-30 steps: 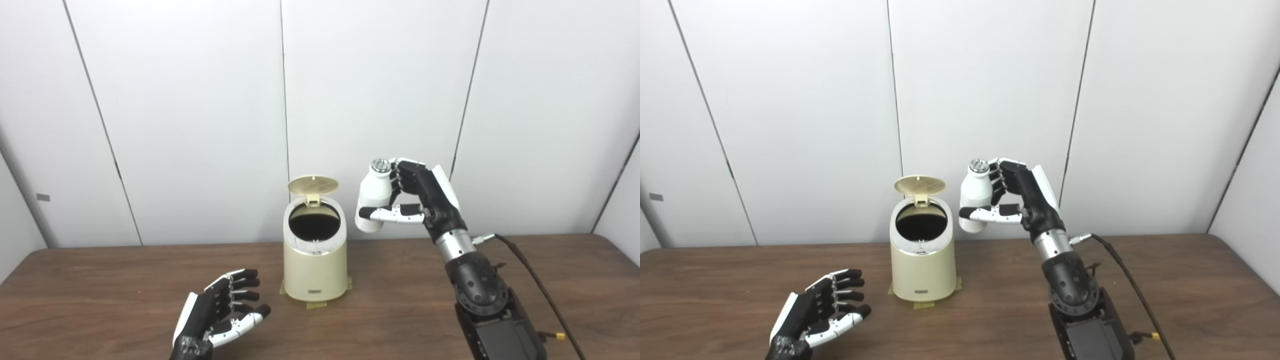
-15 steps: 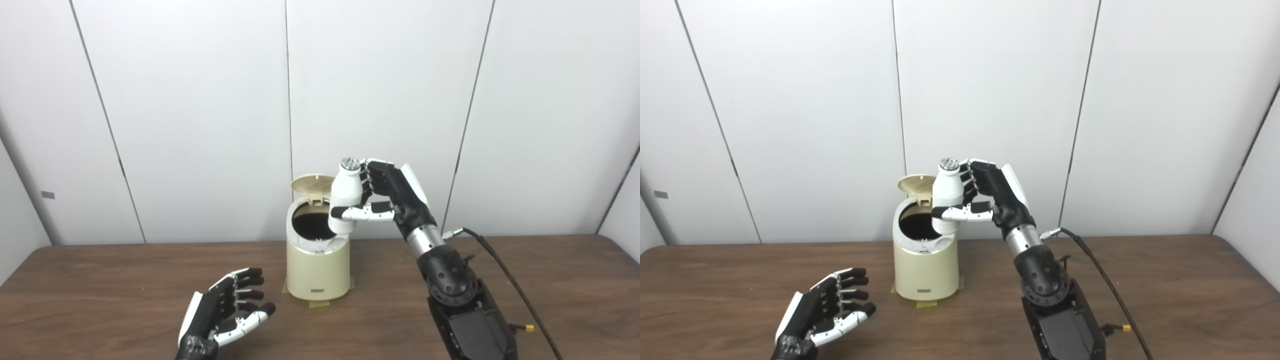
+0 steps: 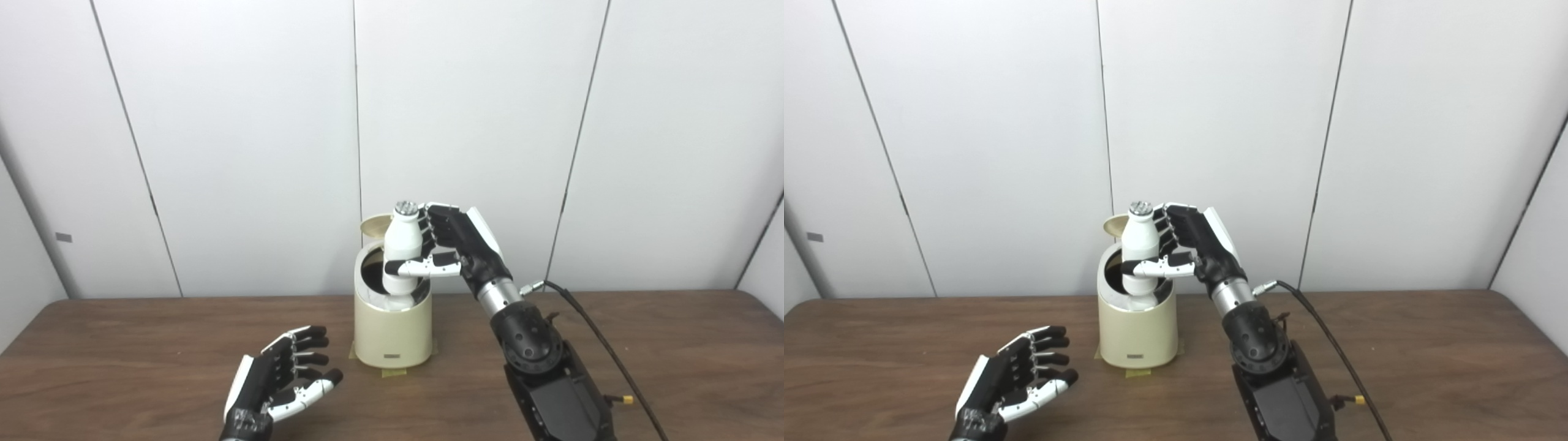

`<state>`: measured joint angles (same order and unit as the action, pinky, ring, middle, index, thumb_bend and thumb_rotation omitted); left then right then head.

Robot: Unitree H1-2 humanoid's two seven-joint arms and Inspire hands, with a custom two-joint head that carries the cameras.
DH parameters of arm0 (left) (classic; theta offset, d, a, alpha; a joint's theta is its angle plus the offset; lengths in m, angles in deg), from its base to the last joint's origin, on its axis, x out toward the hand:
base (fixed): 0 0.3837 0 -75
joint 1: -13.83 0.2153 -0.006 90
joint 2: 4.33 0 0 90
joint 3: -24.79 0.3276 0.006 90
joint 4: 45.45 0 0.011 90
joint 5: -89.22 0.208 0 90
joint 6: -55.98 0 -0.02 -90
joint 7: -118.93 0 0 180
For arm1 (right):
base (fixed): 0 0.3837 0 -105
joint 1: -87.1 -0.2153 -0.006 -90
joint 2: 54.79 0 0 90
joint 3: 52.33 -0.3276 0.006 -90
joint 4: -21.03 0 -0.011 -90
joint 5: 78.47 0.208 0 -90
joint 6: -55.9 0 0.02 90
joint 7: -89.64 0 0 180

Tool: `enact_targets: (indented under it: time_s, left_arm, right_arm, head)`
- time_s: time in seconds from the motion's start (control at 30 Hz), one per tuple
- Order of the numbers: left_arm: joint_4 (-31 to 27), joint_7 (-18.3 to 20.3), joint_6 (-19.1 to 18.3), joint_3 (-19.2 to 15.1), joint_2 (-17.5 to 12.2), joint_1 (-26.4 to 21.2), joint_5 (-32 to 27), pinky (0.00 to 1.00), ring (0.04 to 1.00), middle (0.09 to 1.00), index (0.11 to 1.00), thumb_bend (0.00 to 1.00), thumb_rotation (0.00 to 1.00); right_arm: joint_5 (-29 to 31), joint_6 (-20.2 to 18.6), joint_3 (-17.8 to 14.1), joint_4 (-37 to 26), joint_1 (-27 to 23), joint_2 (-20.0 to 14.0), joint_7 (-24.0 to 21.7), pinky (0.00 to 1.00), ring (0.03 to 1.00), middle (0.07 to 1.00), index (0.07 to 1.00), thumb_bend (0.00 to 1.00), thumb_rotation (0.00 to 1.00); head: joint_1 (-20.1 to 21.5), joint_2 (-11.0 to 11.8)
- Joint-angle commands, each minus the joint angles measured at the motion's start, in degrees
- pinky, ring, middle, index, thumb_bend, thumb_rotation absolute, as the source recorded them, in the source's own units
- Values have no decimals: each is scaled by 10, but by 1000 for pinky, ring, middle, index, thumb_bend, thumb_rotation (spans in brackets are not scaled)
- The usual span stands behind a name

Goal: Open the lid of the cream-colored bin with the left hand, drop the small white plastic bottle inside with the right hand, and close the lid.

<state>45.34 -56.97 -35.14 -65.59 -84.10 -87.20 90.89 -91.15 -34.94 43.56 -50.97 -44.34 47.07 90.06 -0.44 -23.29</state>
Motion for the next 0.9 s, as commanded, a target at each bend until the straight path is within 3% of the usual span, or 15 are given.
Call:
enact_targets:
  time_s: [0.0,0.4,0.6,0.7,0.87]
  left_arm:
    - [-26,-7,7,0,1,-27,2,587,661,734,752,672,71]
    - [-30,-5,2,1,2,-25,3,577,657,732,749,681,72]
    - [-30,-4,4,4,2,-25,3,579,662,733,748,686,75]
    - [-35,-5,0,5,2,-23,6,574,658,732,746,685,80]
    - [-40,-6,-3,7,2,-23,7,571,649,728,745,681,70]
  right_arm:
    - [0,35,0,0,-43,2,8,324,390,486,526,515,0]
    - [-5,60,-3,75,-80,6,25,321,388,486,532,513,0]
    - [-7,75,-4,103,-95,3,39,379,388,479,535,506,0]
    - [-5,85,-6,110,-99,3,43,307,404,495,542,493,0]
    - [-7,101,-6,112,-99,2,53,293,409,497,547,491,0]
  head:
    - [-2,-3]
    - [-3,-9]
    - [-4,-10]
    - [-6,-12]
    - [-6,-16]
